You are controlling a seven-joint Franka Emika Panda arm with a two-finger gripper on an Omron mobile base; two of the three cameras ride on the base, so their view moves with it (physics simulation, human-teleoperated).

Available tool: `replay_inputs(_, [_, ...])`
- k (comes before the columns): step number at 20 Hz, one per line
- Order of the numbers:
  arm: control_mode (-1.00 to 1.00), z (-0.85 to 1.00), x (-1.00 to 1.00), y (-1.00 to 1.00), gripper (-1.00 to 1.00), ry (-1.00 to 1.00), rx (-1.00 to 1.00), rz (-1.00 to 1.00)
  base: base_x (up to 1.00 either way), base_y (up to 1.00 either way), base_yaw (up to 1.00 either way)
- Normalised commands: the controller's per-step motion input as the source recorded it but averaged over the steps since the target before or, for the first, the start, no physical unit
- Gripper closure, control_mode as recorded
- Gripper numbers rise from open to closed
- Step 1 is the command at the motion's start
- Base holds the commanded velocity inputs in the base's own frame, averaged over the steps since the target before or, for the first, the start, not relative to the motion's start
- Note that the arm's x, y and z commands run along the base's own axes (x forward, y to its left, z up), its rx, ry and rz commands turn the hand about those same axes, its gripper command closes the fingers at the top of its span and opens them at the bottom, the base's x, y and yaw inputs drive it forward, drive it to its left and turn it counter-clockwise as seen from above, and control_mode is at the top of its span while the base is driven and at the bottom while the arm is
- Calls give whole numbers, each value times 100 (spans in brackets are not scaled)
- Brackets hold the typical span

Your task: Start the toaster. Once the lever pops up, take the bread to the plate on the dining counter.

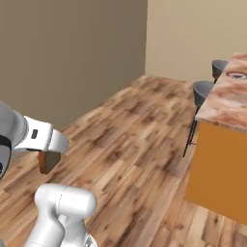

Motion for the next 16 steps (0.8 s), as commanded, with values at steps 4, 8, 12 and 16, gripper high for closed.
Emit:
replay_inputs(4, [100,0,0,0,100,0,0,0,68,96,-49])
replay_inputs(8, [100,0,0,0,100,0,0,0,69,92,-50])
replay_inputs(12, [100,0,0,0,100,0,0,0,68,88,-50])
replay_inputs(16, [100,0,0,0,100,0,0,0,71,88,-51])
